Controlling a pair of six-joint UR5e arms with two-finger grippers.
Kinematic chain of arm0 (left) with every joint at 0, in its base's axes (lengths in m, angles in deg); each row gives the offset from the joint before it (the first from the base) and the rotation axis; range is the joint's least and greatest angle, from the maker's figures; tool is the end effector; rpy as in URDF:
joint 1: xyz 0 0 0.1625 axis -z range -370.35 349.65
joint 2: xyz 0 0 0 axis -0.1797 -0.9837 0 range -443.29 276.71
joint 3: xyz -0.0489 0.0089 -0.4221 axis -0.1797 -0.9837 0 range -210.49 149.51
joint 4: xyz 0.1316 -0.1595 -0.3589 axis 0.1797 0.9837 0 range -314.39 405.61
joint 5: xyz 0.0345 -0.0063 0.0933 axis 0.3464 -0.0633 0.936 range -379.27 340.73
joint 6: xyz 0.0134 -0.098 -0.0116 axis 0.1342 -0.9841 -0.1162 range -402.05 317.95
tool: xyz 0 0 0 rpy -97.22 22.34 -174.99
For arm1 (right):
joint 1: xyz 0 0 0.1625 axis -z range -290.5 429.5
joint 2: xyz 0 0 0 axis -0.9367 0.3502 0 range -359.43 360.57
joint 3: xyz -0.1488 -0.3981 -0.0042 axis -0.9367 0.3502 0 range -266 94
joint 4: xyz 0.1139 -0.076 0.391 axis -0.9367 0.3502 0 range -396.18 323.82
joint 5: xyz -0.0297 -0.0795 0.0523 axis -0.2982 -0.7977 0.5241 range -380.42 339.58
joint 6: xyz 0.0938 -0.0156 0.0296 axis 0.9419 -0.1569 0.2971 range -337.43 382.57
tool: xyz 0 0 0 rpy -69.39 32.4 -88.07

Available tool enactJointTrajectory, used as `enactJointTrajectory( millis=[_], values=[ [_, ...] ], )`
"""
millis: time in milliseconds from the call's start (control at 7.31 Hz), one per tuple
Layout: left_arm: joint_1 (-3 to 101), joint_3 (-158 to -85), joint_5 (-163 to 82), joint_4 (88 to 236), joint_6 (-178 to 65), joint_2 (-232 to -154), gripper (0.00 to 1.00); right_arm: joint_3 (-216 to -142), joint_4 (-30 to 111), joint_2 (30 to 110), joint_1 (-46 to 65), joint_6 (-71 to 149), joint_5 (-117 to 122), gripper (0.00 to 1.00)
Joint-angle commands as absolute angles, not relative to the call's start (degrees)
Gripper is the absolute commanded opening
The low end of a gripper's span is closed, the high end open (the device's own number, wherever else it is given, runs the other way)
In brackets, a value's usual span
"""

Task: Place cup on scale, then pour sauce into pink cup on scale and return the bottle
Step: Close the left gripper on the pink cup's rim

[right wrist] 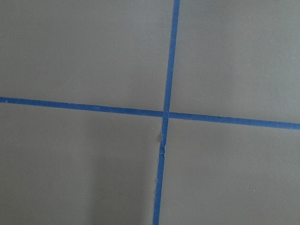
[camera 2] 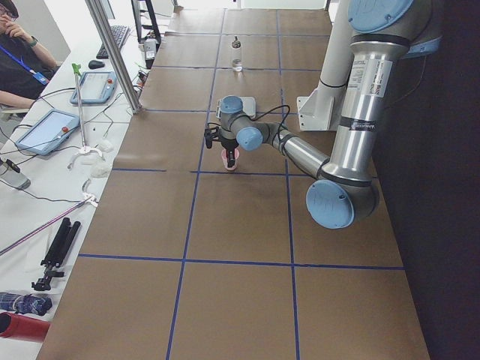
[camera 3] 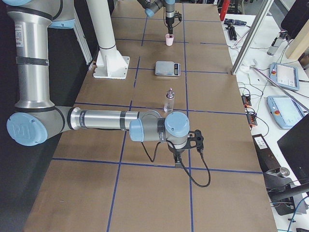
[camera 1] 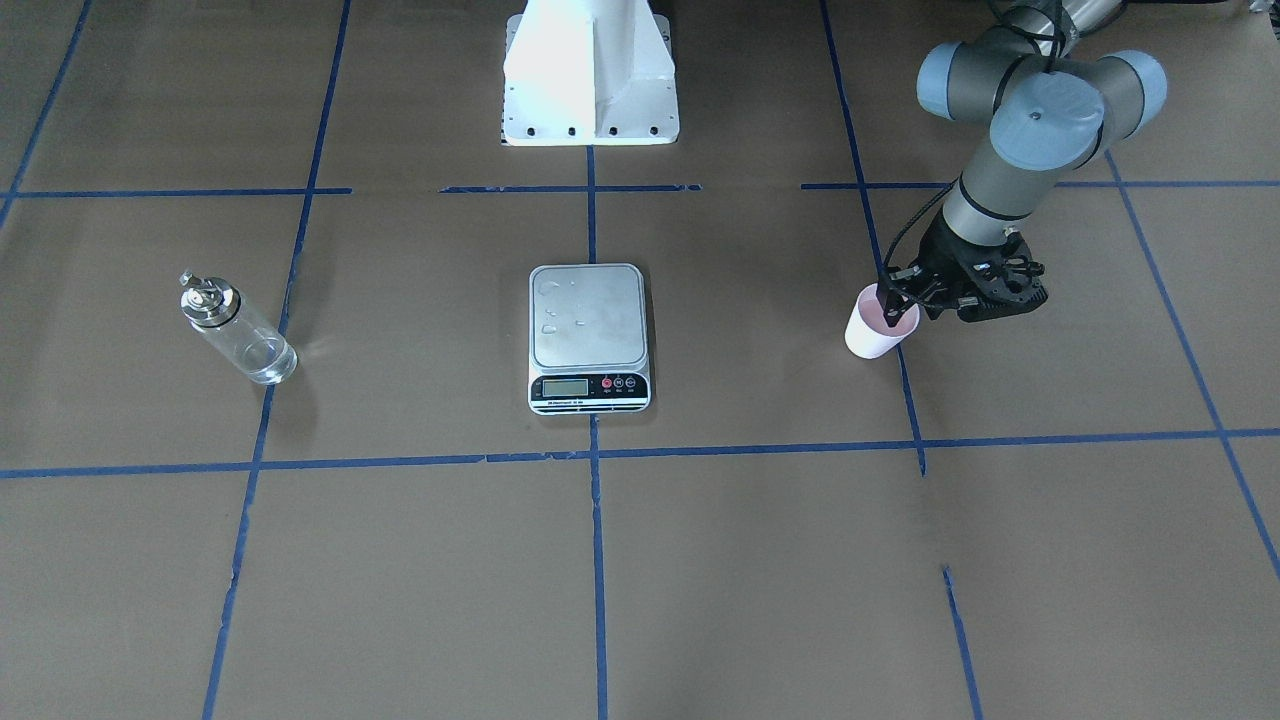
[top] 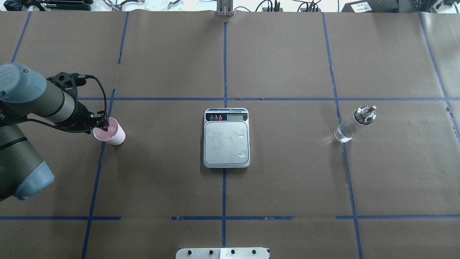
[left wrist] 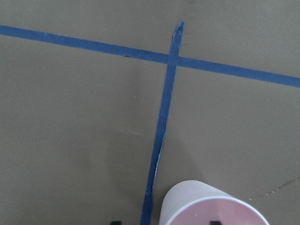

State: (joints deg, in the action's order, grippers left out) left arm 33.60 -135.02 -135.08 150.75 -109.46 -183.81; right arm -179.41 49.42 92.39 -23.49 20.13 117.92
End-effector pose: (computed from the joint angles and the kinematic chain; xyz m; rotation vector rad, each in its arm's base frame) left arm 0.3457 -0.4583 0.4185 0.0173 0.8138 -0.1941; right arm 0.0841 -0.4809 0.6319 0.1383 -0.8372 -0.0350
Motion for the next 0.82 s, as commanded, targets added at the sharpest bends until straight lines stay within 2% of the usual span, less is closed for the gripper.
enactJointTrajectory(
  millis=[0, 274, 410, 547, 684],
  values=[
    [33.51, -134.99, -135.19, 150.73, -109.29, -183.74, 0.47, -179.34, 49.42, 92.32, -23.49, 20.19, 117.92, 1.00],
    [33.51, -134.99, -135.20, 150.73, -109.29, -183.74, 0.47, -179.42, 49.42, 92.41, -23.49, 20.10, 117.92, 1.00],
    [33.16, -134.90, -135.11, 150.82, -109.29, -183.74, 0.39, -179.34, 49.51, 92.41, -23.49, 20.10, 117.92, 1.00],
    [32.72, -134.81, -134.93, 150.99, -109.29, -183.74, 0.14, -179.34, 49.51, 92.41, -23.49, 20.10, 117.92, 1.00],
    [31.58, -134.99, -134.58, 150.64, -109.72, -183.74, 0.00, -179.34, 49.60, 92.50, -23.49, 20.10, 117.92, 1.00]
  ],
)
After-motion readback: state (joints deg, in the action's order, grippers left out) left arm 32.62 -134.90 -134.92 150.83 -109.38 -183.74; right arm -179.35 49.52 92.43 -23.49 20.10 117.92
